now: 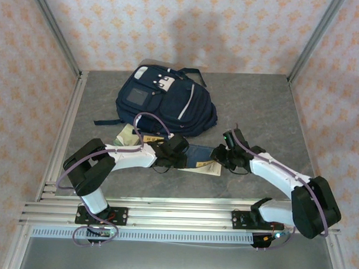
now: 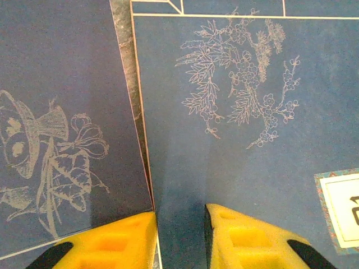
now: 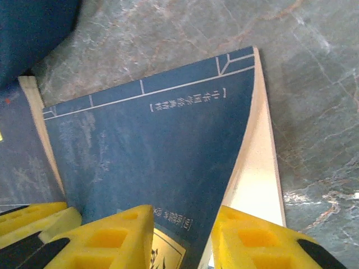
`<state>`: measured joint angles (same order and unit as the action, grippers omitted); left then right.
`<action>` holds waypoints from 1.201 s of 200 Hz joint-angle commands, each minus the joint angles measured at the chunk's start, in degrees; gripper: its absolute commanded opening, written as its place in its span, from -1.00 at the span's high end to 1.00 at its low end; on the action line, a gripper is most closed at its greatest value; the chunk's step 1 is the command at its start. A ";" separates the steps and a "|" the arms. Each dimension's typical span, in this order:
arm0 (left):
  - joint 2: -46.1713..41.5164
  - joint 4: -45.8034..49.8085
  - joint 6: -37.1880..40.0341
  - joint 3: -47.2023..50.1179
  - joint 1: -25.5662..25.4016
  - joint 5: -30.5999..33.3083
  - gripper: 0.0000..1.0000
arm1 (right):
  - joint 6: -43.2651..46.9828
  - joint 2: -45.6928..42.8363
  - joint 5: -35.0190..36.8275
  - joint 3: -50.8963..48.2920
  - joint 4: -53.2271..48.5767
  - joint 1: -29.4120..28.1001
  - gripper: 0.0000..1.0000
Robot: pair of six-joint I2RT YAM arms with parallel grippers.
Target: Pack books, pencil case, and school supplies into a backpack
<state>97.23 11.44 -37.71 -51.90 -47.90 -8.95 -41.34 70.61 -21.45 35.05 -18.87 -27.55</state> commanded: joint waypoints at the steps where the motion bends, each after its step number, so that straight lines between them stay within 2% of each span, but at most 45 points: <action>1: 0.55 -1.72 -1.02 1.63 -0.43 -2.30 0.43 | -2.36 0.42 -2.36 -1.35 3.38 -0.40 0.26; 11: 0.42 -1.60 -0.88 1.63 -0.44 -2.06 0.43 | -3.06 0.34 -2.28 -1.85 3.40 -0.31 0.19; 38: 0.13 -1.33 -0.69 1.65 -0.42 -1.77 0.44 | -4.42 -0.59 -1.46 -3.68 4.45 -0.31 0.22; 51: 0.00 -1.04 -0.60 1.62 -0.42 -1.61 0.44 | -5.01 -0.81 -0.62 -4.26 4.90 -0.31 0.32; 79: -1.45 0.24 -0.22 1.49 -0.36 -0.71 0.45 | -5.04 -0.55 1.23 -4.34 4.36 -0.31 0.70; 109: -7.25 6.22 2.14 0.16 -0.26 2.42 0.41 | -1.00 -2.49 5.76 -1.44 -1.75 -0.32 0.84; 148: -18.49 16.59 6.77 -4.09 0.10 9.14 0.07 | 11.96 -9.79 6.67 5.88 -9.23 -0.31 0.84; 163: -22.13 18.90 11.13 -5.68 0.17 11.55 -0.08 | 16.93 -12.60 7.73 8.96 -11.45 -0.55 0.85; 197: -27.69 18.97 18.50 -7.17 0.17 16.02 -0.24 | 27.94 -18.14 3.24 12.51 -8.32 -2.27 0.82; 218: -31.23 16.13 25.00 -6.77 0.18 13.86 -0.31 | 37.91 -22.34 1.64 12.82 -4.87 -4.88 0.77; 240: -33.47 16.22 33.82 -7.75 0.17 7.89 -0.38 | 50.49 -24.60 -2.11 15.08 -6.32 -6.02 0.80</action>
<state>66.41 26.98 -15.99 -58.13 -47.97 2.55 -8.23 48.53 -19.25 46.30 -26.20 -32.34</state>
